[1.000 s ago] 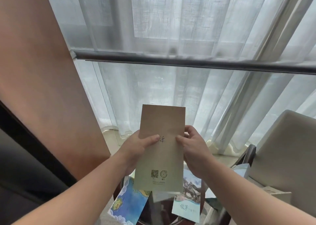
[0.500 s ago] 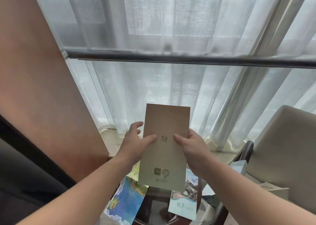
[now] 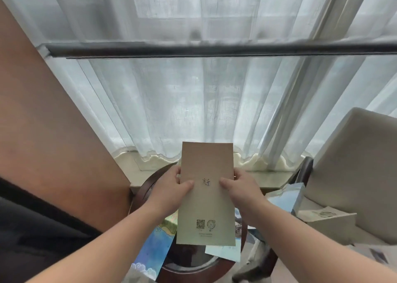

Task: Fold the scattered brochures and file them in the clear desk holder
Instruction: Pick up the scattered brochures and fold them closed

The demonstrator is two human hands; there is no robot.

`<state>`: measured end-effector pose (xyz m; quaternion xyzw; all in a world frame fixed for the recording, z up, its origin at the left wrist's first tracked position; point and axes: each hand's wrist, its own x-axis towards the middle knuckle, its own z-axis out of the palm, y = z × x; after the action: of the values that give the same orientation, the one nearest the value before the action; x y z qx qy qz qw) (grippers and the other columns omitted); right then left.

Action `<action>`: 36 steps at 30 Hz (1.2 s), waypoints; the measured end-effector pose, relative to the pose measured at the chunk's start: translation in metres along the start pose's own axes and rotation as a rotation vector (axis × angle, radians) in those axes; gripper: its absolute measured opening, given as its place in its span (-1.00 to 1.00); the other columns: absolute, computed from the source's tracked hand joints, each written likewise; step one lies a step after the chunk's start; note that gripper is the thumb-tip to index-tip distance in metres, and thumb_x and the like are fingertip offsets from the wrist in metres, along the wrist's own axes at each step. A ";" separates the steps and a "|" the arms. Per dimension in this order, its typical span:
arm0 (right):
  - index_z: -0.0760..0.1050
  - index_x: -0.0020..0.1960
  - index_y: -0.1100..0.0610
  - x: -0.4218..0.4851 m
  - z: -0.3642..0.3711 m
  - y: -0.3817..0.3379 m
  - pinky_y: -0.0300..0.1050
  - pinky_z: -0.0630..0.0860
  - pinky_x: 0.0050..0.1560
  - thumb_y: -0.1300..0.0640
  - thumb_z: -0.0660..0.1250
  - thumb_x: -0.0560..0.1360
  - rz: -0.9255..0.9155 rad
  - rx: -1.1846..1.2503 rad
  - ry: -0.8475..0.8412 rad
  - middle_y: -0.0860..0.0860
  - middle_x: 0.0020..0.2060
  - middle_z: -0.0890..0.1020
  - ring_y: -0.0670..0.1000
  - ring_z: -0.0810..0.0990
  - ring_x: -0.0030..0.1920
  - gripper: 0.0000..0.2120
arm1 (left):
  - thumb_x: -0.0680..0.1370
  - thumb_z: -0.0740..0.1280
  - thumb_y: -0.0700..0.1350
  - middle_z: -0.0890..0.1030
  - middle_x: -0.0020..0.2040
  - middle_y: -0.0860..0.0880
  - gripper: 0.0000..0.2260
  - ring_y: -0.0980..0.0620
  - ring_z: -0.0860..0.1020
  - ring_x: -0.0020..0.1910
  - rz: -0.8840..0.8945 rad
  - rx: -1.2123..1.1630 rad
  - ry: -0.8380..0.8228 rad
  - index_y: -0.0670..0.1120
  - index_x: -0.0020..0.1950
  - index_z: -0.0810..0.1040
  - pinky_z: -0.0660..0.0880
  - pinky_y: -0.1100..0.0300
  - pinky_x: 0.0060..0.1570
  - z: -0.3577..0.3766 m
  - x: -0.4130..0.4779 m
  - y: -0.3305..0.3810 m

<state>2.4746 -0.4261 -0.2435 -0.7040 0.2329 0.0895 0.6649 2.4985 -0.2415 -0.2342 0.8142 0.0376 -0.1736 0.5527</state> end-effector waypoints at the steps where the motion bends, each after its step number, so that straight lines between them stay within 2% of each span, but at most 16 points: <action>1: 0.53 0.02 0.00 0.004 -0.002 0.008 -0.07 0.61 -0.17 0.23 0.29 0.53 0.015 -0.024 0.035 0.00 -0.09 0.68 0.03 0.69 -0.11 -0.84 | 0.53 0.35 -0.12 0.70 -0.07 0.02 -0.83 0.05 0.68 -0.12 -0.008 0.050 -0.017 0.10 0.08 0.52 0.60 -0.02 0.00 0.005 0.006 -0.008; 4: 0.46 0.12 0.02 0.015 -0.008 0.030 0.01 0.63 -0.08 0.18 0.31 0.51 0.054 -0.149 0.138 -0.01 -0.09 0.62 0.00 0.65 -0.09 -0.80 | 0.52 0.37 -0.04 0.66 -0.12 0.03 -0.84 0.06 0.66 -0.16 -0.026 0.174 -0.061 0.09 0.08 0.51 0.60 0.03 -0.09 0.021 0.027 -0.033; 7: 0.41 0.20 -0.02 0.027 -0.014 0.049 0.01 0.60 -0.01 0.14 0.31 0.51 0.082 -0.280 0.153 -0.08 -0.08 0.59 -0.05 0.61 -0.06 -0.72 | 0.52 0.38 0.01 0.54 -0.23 0.11 -0.88 0.12 0.56 -0.24 -0.006 0.301 -0.093 0.10 -0.01 0.47 0.47 0.16 -0.26 0.039 0.051 -0.055; 10: 0.36 0.31 -0.04 0.043 -0.017 0.072 0.01 0.59 0.01 0.10 0.32 0.51 0.136 -0.378 0.148 -0.09 0.01 0.57 -0.05 0.59 -0.01 -0.61 | 0.52 0.36 0.00 0.49 -0.22 0.17 -0.86 0.11 0.53 -0.21 -0.015 0.370 -0.150 0.10 0.03 0.44 0.46 0.14 -0.21 0.060 0.076 -0.077; 12: 0.35 0.35 -0.02 0.055 -0.018 0.092 0.05 0.59 0.07 0.09 0.31 0.49 0.200 -0.401 0.147 -0.03 0.12 0.56 -0.01 0.58 0.05 -0.56 | 0.53 0.34 0.01 0.54 -0.15 0.13 -0.82 0.05 0.55 -0.13 -0.029 0.432 -0.178 0.08 0.11 0.44 0.47 0.11 -0.16 0.075 0.088 -0.094; 16: 0.37 0.32 -0.03 0.082 -0.020 0.134 0.09 0.57 0.09 0.11 0.29 0.45 0.289 -0.442 0.134 0.01 0.12 0.57 0.03 0.58 0.05 -0.56 | 0.54 0.31 -0.03 0.60 0.06 0.01 -0.71 -0.05 0.55 -0.02 -0.070 0.503 -0.211 0.02 0.24 0.40 0.47 0.07 -0.10 0.105 0.108 -0.133; 19: 0.29 0.39 -0.01 0.107 -0.024 0.164 0.12 0.54 0.11 0.10 0.29 0.45 0.333 -0.485 0.139 0.03 0.13 0.57 0.09 0.58 0.08 -0.49 | 0.53 0.31 -0.04 0.61 0.12 0.00 -0.63 -0.07 0.56 0.02 -0.115 0.515 -0.205 0.04 0.32 0.34 0.50 0.04 -0.06 0.128 0.126 -0.161; 22: 0.29 0.40 0.01 0.122 -0.027 0.194 0.08 0.53 0.11 0.11 0.30 0.46 0.365 -0.504 0.133 0.02 0.14 0.57 0.08 0.58 0.10 -0.48 | 0.52 0.30 -0.01 0.61 0.12 -0.02 -0.60 -0.06 0.53 -0.06 -0.156 0.582 -0.201 0.04 0.34 0.31 0.42 0.08 -0.14 0.150 0.137 -0.185; 24: 0.31 0.38 0.02 0.127 -0.028 0.212 0.05 0.53 0.11 0.13 0.31 0.45 0.390 -0.502 0.129 0.03 0.14 0.57 0.09 0.57 0.10 -0.49 | 0.53 0.30 0.00 0.62 0.12 -0.04 -0.62 -0.10 0.55 -0.04 -0.164 0.624 -0.220 0.01 0.32 0.32 0.46 0.06 -0.12 0.162 0.141 -0.198; 26: 0.32 0.36 0.02 0.131 -0.030 0.225 -0.01 0.51 0.04 0.13 0.31 0.45 0.408 -0.492 0.126 0.02 0.12 0.57 0.09 0.57 0.08 -0.51 | 0.53 0.30 0.00 0.62 0.11 -0.05 -0.63 -0.13 0.57 0.03 -0.178 0.636 -0.233 0.00 0.30 0.33 0.50 0.02 -0.07 0.170 0.143 -0.208; 30: 0.35 0.33 0.00 0.137 -0.034 0.236 -0.11 0.40 -0.11 0.14 0.30 0.46 0.407 -0.481 0.124 -0.02 0.07 0.57 0.05 0.57 0.04 -0.55 | 0.53 0.31 0.01 0.62 0.09 -0.02 -0.62 -0.10 0.57 0.01 -0.193 0.629 -0.226 0.02 0.31 0.33 0.51 0.03 -0.07 0.176 0.146 -0.216; 33: 0.35 0.32 0.02 0.140 -0.037 0.238 -0.10 0.43 -0.10 0.15 0.29 0.45 0.413 -0.494 0.111 0.00 0.08 0.56 0.07 0.57 0.04 -0.56 | 0.52 0.32 0.02 0.61 0.09 -0.01 -0.62 -0.08 0.56 0.00 -0.189 0.638 -0.220 0.03 0.30 0.34 0.49 0.05 -0.09 0.181 0.149 -0.218; 36: 0.37 0.29 0.04 0.145 -0.037 0.240 0.00 0.52 0.04 0.13 0.31 0.43 0.414 -0.523 0.094 0.04 0.13 0.51 0.10 0.54 0.08 -0.57 | 0.52 0.33 0.02 0.58 0.09 -0.03 -0.64 -0.06 0.54 -0.05 -0.175 0.658 -0.201 0.02 0.27 0.35 0.47 0.05 -0.15 0.187 0.155 -0.221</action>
<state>2.4876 -0.4947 -0.5177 -0.7920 0.3703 0.2469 0.4179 2.5428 -0.3473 -0.5421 0.9211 -0.0052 -0.3025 0.2449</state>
